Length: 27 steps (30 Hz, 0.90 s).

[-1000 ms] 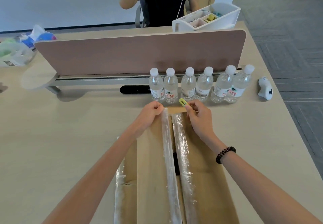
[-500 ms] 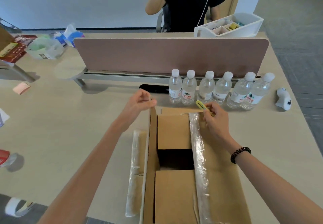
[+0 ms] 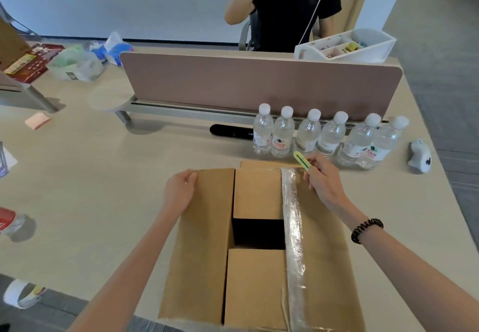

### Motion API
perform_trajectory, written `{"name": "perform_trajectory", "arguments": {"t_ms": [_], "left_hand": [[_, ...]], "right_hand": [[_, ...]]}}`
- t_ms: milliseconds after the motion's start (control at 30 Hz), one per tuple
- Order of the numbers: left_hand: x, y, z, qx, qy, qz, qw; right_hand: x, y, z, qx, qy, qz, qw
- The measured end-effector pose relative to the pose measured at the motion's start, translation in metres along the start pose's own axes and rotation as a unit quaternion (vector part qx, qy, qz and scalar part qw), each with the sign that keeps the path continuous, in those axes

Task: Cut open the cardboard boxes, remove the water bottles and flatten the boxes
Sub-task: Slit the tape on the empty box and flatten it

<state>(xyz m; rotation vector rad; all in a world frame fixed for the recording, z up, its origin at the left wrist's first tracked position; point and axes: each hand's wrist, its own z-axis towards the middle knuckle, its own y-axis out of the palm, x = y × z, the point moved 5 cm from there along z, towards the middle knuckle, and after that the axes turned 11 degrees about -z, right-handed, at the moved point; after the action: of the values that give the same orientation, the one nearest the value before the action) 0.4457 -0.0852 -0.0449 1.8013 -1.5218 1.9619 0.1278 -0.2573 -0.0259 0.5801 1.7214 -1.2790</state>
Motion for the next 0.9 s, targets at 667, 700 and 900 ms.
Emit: {"name": "perform_trajectory", "arguments": {"t_ms": [667,700,900], "left_hand": [[0.043,0.109,-0.051,-0.067,0.044,0.088,0.993],[0.044,0.109,-0.05,-0.068,0.045,0.082,0.993],[0.035,0.11,-0.044,-0.066,0.049,0.044,0.996]], "right_hand": [[0.041,-0.063,-0.022,0.119,-0.021,-0.082,0.989],[0.052,-0.068,-0.023,0.137,-0.009,-0.085,0.987],[0.141,-0.071,-0.045,0.123,0.075,-0.171,0.975]]}}
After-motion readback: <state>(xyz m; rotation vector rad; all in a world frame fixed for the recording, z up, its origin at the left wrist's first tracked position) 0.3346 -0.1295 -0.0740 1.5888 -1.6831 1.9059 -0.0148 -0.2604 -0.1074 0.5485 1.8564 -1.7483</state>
